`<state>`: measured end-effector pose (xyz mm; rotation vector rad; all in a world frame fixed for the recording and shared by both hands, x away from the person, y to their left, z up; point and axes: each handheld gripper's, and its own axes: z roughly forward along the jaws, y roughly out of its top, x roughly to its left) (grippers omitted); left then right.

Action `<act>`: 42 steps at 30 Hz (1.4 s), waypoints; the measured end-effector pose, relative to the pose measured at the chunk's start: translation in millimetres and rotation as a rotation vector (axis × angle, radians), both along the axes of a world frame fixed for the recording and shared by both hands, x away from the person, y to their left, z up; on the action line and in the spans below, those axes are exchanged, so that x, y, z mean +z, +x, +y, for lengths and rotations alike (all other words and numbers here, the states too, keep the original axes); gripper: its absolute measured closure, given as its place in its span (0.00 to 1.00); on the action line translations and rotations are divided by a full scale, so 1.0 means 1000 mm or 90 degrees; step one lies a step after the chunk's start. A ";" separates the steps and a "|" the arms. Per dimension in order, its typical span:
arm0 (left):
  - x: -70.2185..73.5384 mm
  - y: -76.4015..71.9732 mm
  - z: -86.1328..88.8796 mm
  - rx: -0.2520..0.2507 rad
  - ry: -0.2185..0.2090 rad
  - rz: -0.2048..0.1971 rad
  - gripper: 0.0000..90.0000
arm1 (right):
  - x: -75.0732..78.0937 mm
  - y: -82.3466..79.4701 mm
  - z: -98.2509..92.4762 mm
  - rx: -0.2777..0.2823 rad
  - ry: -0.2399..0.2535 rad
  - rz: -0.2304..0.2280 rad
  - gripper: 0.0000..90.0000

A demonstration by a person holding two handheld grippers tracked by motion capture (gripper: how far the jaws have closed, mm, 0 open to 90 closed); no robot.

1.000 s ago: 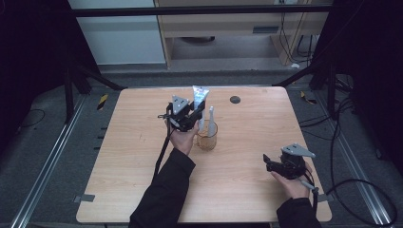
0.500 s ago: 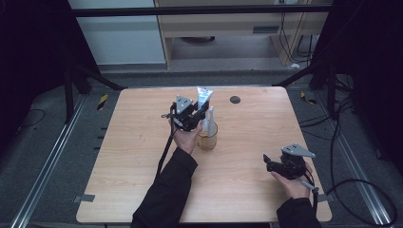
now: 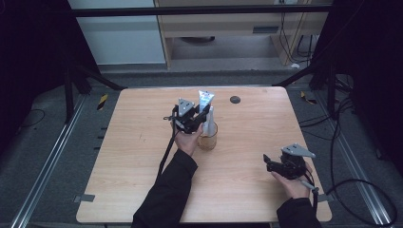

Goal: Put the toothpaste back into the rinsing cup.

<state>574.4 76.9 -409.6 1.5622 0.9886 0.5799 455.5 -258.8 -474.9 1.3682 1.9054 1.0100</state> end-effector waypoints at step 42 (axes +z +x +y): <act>-0.030 -0.016 0.010 -0.053 0.092 0.061 0.60 | 0.001 0.000 0.003 0.003 0.002 0.000 0.25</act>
